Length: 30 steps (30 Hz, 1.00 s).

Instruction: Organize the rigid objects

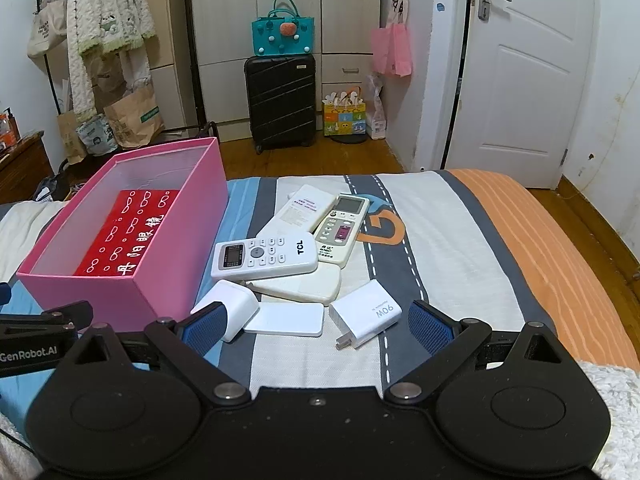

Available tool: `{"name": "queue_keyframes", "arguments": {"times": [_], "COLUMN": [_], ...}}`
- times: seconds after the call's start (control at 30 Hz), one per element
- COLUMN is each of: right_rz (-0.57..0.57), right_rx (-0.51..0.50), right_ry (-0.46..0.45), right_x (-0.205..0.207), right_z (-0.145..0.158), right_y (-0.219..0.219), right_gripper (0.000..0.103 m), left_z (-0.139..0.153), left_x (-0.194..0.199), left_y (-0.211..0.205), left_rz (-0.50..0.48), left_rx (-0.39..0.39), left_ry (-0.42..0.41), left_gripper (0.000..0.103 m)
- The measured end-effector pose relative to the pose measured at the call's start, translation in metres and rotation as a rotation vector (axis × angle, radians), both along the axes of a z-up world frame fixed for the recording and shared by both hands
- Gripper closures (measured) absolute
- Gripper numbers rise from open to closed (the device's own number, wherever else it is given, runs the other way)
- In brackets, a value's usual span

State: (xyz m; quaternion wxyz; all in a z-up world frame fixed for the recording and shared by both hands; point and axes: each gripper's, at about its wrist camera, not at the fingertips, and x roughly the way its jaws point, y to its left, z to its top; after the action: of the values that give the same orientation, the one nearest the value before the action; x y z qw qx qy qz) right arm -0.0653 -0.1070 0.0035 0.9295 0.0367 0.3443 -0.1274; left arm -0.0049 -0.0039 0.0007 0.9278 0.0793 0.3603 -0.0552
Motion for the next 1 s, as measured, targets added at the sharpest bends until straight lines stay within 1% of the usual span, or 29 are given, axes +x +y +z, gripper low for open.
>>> {"name": "queue_keyframes", "arguments": {"times": [0.5, 1.0], "right_rz": [0.009, 0.02], "right_rx": [-0.005, -0.012], "right_ry": [0.003, 0.007], "right_x": [-0.0017, -0.0028], "right_z": [0.0008, 0.0011], "right_y": [0.0042, 0.007], "right_gripper": [0.004, 0.004], "left_z": [-0.0031, -0.0038], "left_x": [0.0021, 0.0026], "left_y": [0.0039, 0.0041], "left_rz": [0.025, 0.026], "left_rx": [-0.016, -0.016], "left_ry": [0.016, 0.016], "left_gripper": [0.0, 0.0]}}
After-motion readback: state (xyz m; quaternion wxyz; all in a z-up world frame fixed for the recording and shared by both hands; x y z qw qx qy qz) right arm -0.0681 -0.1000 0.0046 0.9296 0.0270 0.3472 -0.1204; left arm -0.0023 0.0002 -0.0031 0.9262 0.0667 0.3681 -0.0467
